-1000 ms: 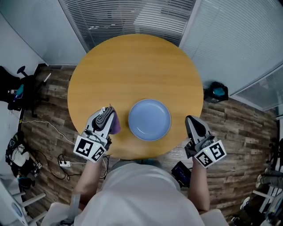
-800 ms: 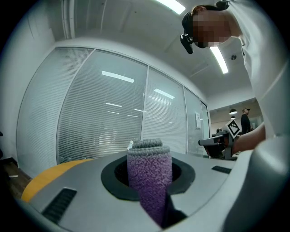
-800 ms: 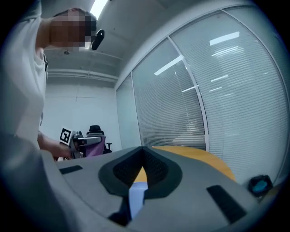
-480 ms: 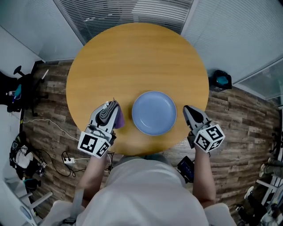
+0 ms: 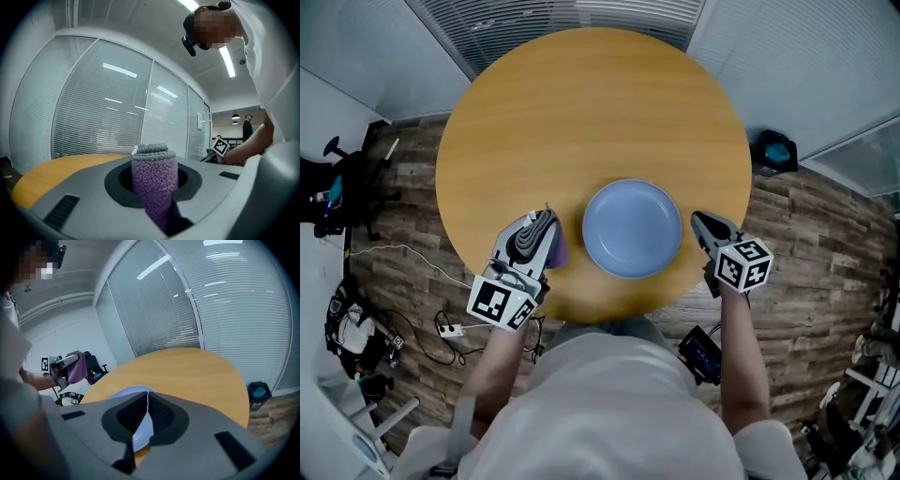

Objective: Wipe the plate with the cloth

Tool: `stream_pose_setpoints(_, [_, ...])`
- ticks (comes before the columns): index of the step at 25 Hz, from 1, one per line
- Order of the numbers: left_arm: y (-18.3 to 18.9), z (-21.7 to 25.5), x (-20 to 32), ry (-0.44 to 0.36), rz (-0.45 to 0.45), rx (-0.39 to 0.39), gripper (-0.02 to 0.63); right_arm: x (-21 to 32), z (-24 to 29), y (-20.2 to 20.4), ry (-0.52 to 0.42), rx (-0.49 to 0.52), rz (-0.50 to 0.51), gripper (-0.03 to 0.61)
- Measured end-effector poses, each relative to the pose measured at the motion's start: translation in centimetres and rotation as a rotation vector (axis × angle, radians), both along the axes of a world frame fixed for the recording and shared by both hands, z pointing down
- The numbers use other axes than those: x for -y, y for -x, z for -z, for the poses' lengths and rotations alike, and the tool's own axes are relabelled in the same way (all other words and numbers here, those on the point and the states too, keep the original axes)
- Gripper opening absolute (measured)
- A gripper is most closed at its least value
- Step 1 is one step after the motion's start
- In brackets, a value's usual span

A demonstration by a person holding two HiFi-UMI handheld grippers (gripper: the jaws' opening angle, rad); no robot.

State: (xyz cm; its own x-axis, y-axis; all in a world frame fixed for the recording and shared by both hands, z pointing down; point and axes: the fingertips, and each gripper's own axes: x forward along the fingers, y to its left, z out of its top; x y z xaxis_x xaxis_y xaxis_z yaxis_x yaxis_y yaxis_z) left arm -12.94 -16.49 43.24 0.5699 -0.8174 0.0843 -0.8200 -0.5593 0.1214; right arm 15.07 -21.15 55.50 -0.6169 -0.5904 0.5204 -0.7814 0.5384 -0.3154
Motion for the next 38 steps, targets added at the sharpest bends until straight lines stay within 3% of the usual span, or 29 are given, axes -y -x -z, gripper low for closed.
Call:
stream_pose_setpoints(6, [-0.5,-0.6,-0.3,0.016,-0.019,0.003,0.075,-0.3,-5.1,-0.2,0.146,-0.034,-0.001,0.027])
stream_pose_setpoints(9, [0.0,-0.9,-0.4,0.02,-0.017,0.012,0.075,-0.7,-6.8,0.3,0.209,-0.021,0.002,0.12])
stream_pose_setpoints(20, [-0.4,-1.4,-0.8,0.021,-0.023,0.034,0.075,-2.0,-10.9,2.0,0.406,0.023,-0.002,0.202])
stream_pose_setpoints(30, [-1.5,-1.3,-1.1,0.003,-0.031,0.05,0.075,-3.2,-12.1,3.5,0.503,0.079,0.027,0.198])
stream_pose_setpoints(38, [-1.5,-1.7,-1.4,0.024,-0.021,0.04,0.075,-2.7,-12.8,2.8,0.534,0.117,-0.05,0.079])
